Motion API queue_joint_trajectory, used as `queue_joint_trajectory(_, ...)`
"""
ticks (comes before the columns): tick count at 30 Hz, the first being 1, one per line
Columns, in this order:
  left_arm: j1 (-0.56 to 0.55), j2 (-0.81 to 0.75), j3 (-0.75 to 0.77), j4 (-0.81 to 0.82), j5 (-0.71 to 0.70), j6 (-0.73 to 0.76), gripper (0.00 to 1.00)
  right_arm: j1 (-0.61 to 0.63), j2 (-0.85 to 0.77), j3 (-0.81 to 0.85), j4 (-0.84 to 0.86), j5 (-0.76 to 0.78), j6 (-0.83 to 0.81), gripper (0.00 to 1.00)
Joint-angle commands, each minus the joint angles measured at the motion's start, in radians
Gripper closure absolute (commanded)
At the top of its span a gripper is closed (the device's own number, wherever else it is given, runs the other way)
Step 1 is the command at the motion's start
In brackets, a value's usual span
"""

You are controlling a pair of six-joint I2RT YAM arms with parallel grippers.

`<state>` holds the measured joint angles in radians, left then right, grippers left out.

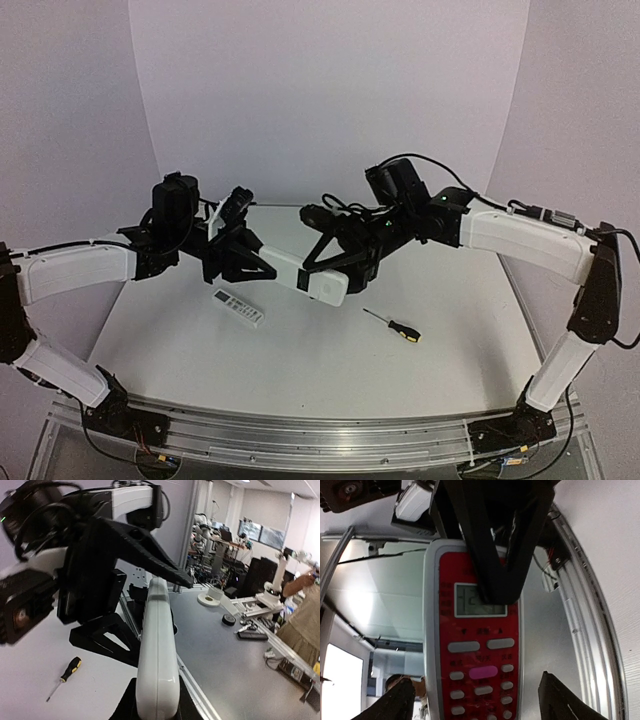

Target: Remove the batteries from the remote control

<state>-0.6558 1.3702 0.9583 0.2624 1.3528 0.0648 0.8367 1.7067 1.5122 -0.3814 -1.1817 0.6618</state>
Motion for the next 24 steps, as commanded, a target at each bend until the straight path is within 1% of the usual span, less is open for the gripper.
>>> queue_joint_trajectory(1, -0.004, -0.062, -0.101, 0.135, -0.196, -0.312, 1.00, -0.061, -0.140, -0.081, 0.000, 0.298, -0.039, 0.16)
queue_joint_trajectory(5, -0.005, -0.102, -0.212, 0.279, -0.339, -0.511, 1.00, -0.075, -0.246, -0.179, 0.002, 0.480, -0.098, 0.14)
queue_joint_trajectory(8, -0.005, -0.129, -0.274, 0.321, -0.494, -0.666, 1.00, -0.075, -0.308, -0.258, 0.006, 0.610, -0.120, 0.13)
queue_joint_trajectory(10, -0.006, -0.136, -0.326, 0.407, -0.546, -0.766, 1.00, -0.073, -0.328, -0.315, 0.035, 0.675, -0.112, 0.13)
queue_joint_trajectory(12, -0.007, -0.135, -0.364, 0.465, -0.568, -0.832, 1.00, -0.069, -0.334, -0.360, 0.111, 0.695, -0.096, 0.14)
queue_joint_trajectory(16, -0.009, -0.143, -0.371, 0.455, -0.606, -0.865, 1.00, -0.029, -0.319, -0.420, 0.248, 0.735, -0.092, 0.15)
queue_joint_trajectory(24, -0.017, -0.150, -0.380, 0.443, -0.626, -0.875, 1.00, 0.012, -0.246, -0.408, 0.373, 0.792, -0.105, 0.19)
